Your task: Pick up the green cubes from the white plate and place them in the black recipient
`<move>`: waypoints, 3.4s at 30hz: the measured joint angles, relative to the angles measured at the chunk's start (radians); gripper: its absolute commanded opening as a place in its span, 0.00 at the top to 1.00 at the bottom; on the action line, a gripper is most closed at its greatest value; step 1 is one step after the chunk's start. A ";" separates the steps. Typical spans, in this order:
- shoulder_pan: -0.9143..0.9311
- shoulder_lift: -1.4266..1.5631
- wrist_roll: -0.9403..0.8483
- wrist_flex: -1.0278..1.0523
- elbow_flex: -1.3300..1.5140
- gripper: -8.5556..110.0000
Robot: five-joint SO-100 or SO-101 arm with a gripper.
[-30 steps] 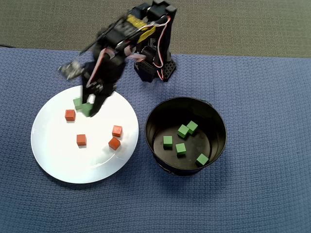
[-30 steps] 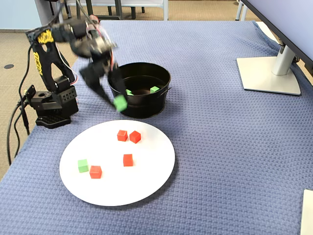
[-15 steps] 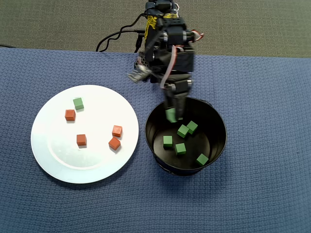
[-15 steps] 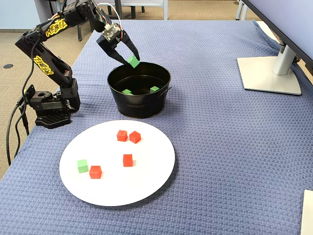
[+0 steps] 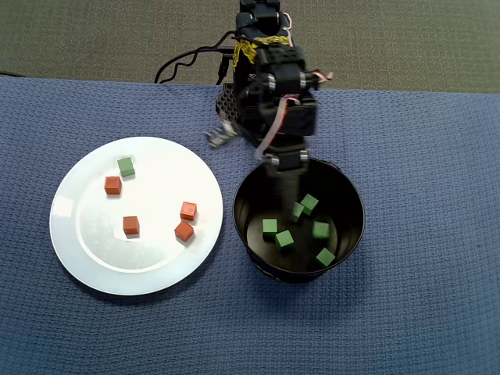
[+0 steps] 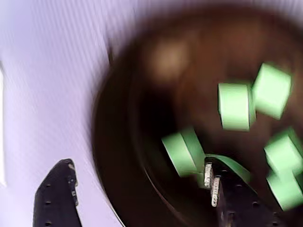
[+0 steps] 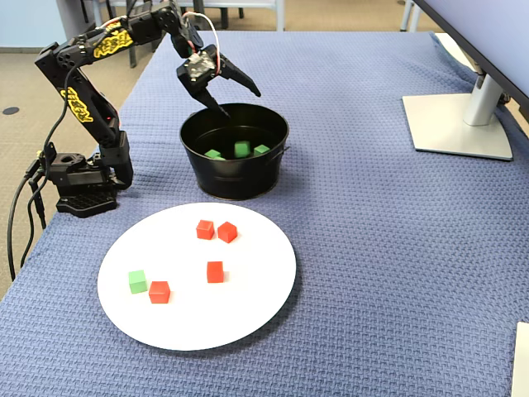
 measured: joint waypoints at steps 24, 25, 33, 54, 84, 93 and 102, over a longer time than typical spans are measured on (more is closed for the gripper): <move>0.816 -0.311 -0.574 0.262 -0.037 0.69; 0.831 -0.331 -0.606 0.242 -0.029 0.69; 0.939 -0.459 -0.788 0.153 -0.031 0.69; 1.097 -0.514 -1.408 0.209 -0.037 0.69; 1.206 -0.670 -1.568 -0.176 0.020 0.71; 1.206 -0.670 -1.568 -0.247 0.061 0.83; 1.203 -0.669 -1.516 -0.273 0.069 0.93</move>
